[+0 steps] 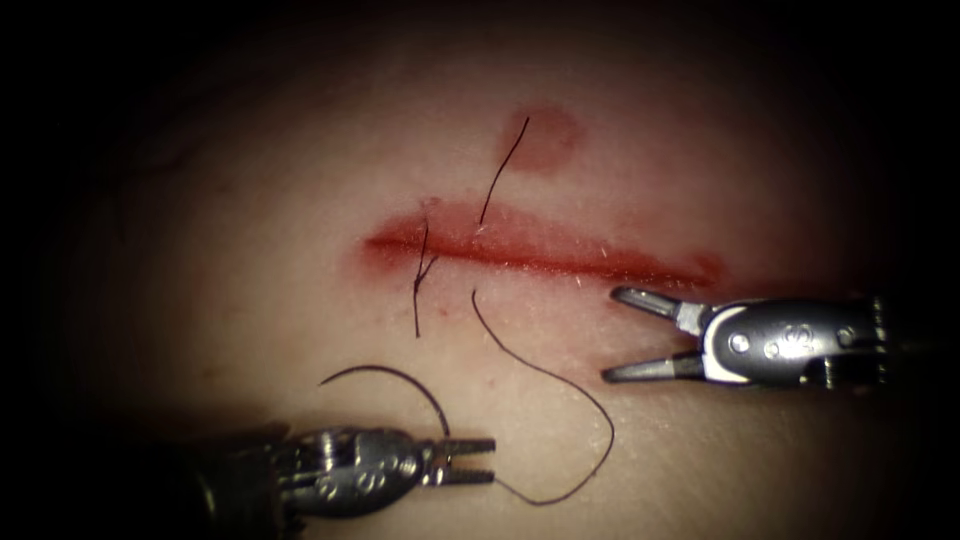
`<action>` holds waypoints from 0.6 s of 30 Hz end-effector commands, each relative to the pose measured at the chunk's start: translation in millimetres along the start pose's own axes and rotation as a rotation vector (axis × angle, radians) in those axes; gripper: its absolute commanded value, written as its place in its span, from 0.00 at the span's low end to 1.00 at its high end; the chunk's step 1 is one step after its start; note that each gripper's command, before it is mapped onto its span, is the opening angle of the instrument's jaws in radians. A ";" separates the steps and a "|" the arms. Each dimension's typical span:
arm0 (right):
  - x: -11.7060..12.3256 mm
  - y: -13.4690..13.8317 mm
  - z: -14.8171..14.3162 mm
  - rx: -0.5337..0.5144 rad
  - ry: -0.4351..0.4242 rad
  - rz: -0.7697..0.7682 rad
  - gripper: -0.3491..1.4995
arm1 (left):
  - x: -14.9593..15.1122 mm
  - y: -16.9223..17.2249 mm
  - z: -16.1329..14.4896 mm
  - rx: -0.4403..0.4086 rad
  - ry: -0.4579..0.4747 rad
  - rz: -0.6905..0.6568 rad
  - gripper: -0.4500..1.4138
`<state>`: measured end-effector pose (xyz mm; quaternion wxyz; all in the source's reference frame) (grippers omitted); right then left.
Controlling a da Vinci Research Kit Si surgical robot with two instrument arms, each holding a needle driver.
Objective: Wound Closure
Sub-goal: Use the left gripper to grab the long suture end.
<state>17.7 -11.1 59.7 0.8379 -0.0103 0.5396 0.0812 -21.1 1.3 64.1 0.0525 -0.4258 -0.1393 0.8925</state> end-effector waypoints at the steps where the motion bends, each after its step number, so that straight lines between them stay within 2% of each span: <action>1: -0.4 -0.6 0.7 0.004 0.001 0.002 0.79 | -0.1 0.2 0.9 -0.002 0.000 -0.001 0.36; 13: -0.3 -0.7 0.6 0.004 0.001 0.002 0.80 | -2.9 0.3 3.0 -0.050 -0.031 0.024 0.39; 18: -0.3 -0.7 0.5 0.006 0.000 0.001 0.80 | -4.0 0.8 4.2 -0.080 -0.053 0.013 0.45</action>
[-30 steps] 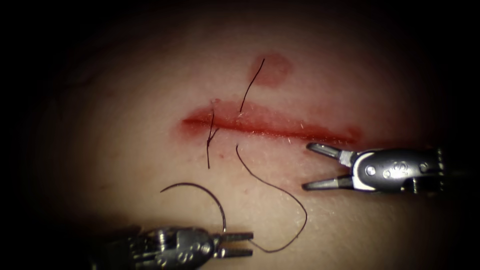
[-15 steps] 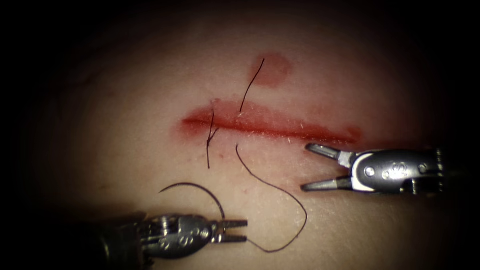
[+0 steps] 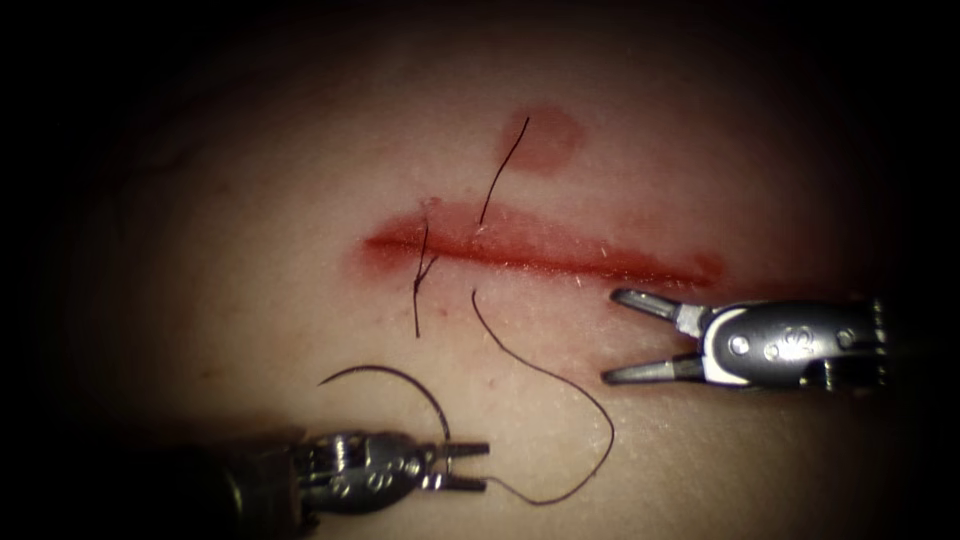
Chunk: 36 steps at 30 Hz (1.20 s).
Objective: Wound Closure
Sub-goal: Use the left gripper to grab the long suture end.
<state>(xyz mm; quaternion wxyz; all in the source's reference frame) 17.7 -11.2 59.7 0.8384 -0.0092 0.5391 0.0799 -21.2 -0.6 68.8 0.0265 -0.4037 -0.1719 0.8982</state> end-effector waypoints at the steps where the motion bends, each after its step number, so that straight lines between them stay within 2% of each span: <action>1: -0.4 -0.6 0.6 0.003 0.001 0.002 0.80 | -0.1 0.2 1.0 -0.003 0.002 0.000 0.45; 10: -0.3 -0.6 0.6 0.003 0.001 0.002 0.80 | -1.5 -0.1 2.7 -0.010 -0.005 0.012 0.42; 20: -0.2 -0.6 0.6 0.003 0.001 0.002 0.80 | -4.6 -0.3 5.8 -0.026 -0.040 0.036 0.41; 36: -0.3 -0.6 0.6 0.005 -0.001 0.002 0.80 | -7.0 0.3 8.2 -0.031 -0.074 0.057 0.41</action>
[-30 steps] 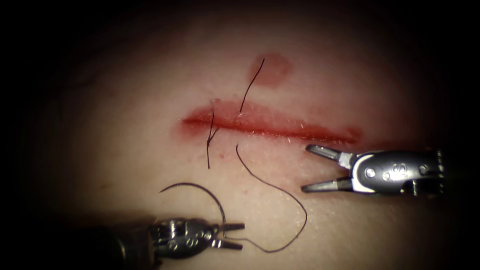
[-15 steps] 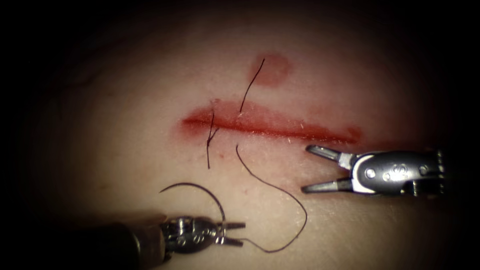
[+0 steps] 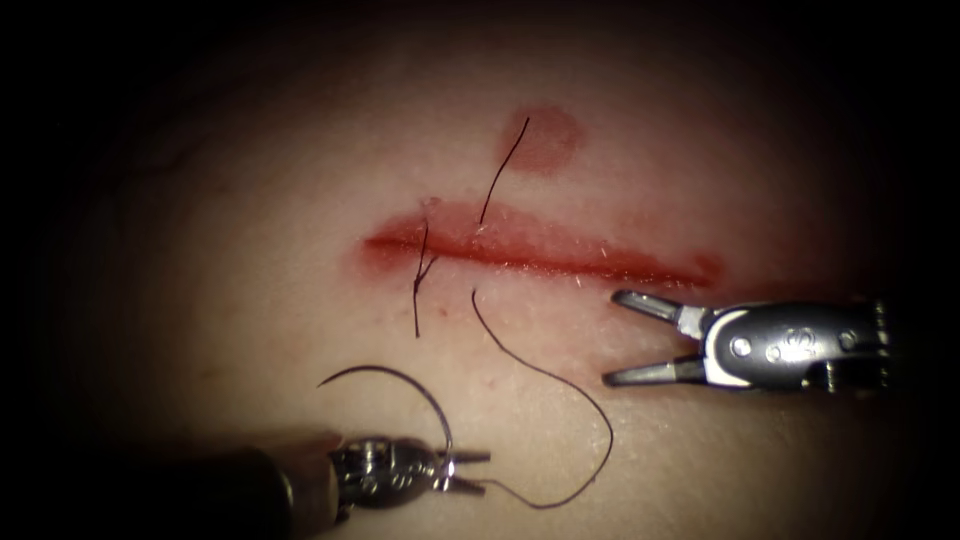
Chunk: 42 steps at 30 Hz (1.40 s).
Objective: Wound Closure
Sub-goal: Use the left gripper to grab the long suture end, then wrap the long suture end twice around the right gripper.
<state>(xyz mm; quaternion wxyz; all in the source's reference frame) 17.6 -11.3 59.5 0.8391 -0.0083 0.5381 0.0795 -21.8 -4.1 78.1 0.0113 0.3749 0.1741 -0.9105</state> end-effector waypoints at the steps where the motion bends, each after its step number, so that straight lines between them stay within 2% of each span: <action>1: -0.4 -0.6 0.7 0.003 0.001 0.002 0.80 | -0.2 0.3 1.2 -0.002 -0.003 0.001 0.42; 7: -0.4 -0.6 0.7 0.003 0.001 0.002 0.80 | -1.2 0.6 2.3 -0.011 -0.020 0.010 0.42; 8: -0.4 -0.6 0.7 0.003 0.001 0.002 0.80 | -1.3 0.6 2.3 -0.012 -0.020 0.011 0.36; 10: -0.4 -0.6 0.7 0.002 0.001 0.002 0.80 | -1.0 0.2 1.7 -0.017 -0.016 -0.008 0.00; 15: -0.4 -0.6 0.7 0.003 0.001 0.002 0.80 | -0.3 -0.1 0.8 -0.025 -0.010 -0.066 0.00; 23: -0.3 -0.6 0.9 0.000 -0.001 0.002 0.81 | 1.8 -0.8 -2.0 0.034 -0.003 -0.091 0.00; 26: -0.1 -0.7 1.1 -0.002 -0.002 0.003 0.81 | 2.8 -1.3 -3.9 0.074 0.016 -0.076 0.00; 31: 0.9 -0.6 2.6 -0.013 0.004 0.012 0.74 | 4.8 -1.4 -8.6 0.113 0.034 -0.053 0.00; 33: 1.5 -0.8 3.7 -0.001 0.018 0.015 0.60 | 5.7 -1.2 -10.4 0.124 0.034 -0.033 0.00; 34: 1.5 -0.8 3.7 -0.001 0.018 0.015 0.60 | 5.7 -1.2 -10.4 0.124 0.034 -0.033 0.00; 37: 1.4 -0.1 5.5 -0.005 0.019 0.020 0.00 | 6.8 -0.9 -12.1 0.132 0.045 -0.017 0.00; 41: 0.3 0.8 7.7 -0.026 0.026 0.020 0.00 | 7.9 -0.8 -13.8 0.144 0.071 -0.001 0.00; 42: -0.7 0.6 9.1 -0.021 0.030 0.012 0.01 | 8.4 -0.9 -15.0 0.156 0.081 0.003 0.00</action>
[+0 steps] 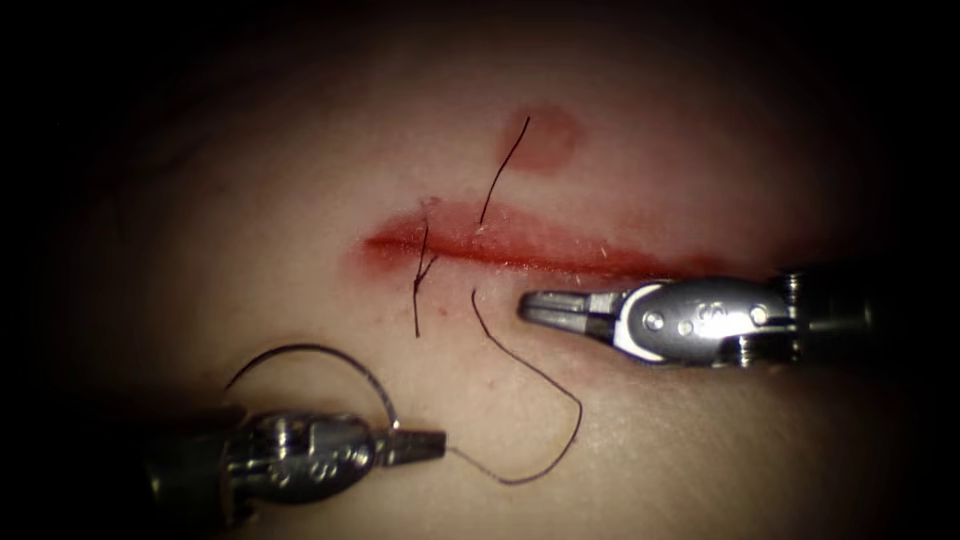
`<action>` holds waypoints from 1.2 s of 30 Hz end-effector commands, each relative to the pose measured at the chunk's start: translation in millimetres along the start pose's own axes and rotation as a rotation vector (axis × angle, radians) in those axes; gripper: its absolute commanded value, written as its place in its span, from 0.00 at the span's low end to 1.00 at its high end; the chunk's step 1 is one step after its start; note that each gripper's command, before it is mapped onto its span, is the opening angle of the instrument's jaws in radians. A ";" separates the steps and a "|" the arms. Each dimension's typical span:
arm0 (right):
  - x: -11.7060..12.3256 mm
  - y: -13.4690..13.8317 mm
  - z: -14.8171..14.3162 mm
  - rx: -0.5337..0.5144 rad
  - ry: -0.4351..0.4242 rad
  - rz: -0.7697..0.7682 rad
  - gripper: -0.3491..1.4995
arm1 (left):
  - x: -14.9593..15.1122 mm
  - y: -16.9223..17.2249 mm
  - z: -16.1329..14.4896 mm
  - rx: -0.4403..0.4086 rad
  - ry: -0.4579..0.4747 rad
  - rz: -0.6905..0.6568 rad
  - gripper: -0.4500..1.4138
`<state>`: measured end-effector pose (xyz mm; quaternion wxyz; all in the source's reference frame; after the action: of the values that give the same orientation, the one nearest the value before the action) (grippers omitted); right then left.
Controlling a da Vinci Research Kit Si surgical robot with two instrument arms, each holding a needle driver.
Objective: Wound Closure
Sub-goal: Wrap the long suture end twice around the right gripper.
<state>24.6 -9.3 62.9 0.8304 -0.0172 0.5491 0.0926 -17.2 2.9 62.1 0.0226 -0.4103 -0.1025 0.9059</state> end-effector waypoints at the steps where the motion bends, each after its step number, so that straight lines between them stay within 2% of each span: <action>1: -1.1 -0.8 1.7 0.013 0.001 -0.007 0.01 | 0.1 -0.1 0.4 0.006 0.011 -0.004 0.00; 7: -2.5 -1.9 3.8 0.051 -0.009 -0.024 0.00 | 0.9 -2.4 -1.5 0.046 0.043 -0.006 0.00; 8: -2.9 -2.4 4.7 0.069 0.002 -0.017 0.00 | 1.5 -4.1 -2.2 0.062 0.060 -0.008 0.00; 11: -3.1 -2.8 5.5 0.082 0.016 -0.010 0.00 | 2.1 -5.8 -2.6 0.077 0.079 -0.018 0.00; 13: -3.5 -3.3 6.7 0.093 0.029 -0.010 0.01 | 3.0 -8.3 -3.0 0.098 0.106 -0.030 0.00; 14: -3.8 -3.6 7.3 0.099 0.037 -0.017 0.03 | 3.6 -9.6 -3.0 0.110 0.119 -0.046 0.00; 18: -4.1 -4.0 7.8 0.109 0.046 -0.020 0.05 | 4.3 -11.3 -2.3 0.121 0.144 -0.057 0.00; 19: -4.2 -4.0 7.8 0.111 0.044 -0.020 0.08 | 4.2 -11.8 -1.8 0.130 0.149 -0.062 0.00; 22: -4.0 -4.0 7.7 0.103 0.057 -0.019 0.15 | 3.4 -12.6 -0.7 0.135 0.159 -0.063 0.00; 25: -3.8 -4.0 7.6 0.100 0.069 -0.018 0.18 | 2.1 -13.1 0.4 0.146 0.155 -0.060 0.00; 36: -2.0 -3.9 7.1 0.060 0.155 0.006 0.35 | -4.6 -13.1 5.0 0.158 0.057 -0.017 0.00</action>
<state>30.4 -11.9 66.7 0.7848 0.0018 0.6147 0.0786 -17.9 14.2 71.2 0.0641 -0.4289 -0.0315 0.9005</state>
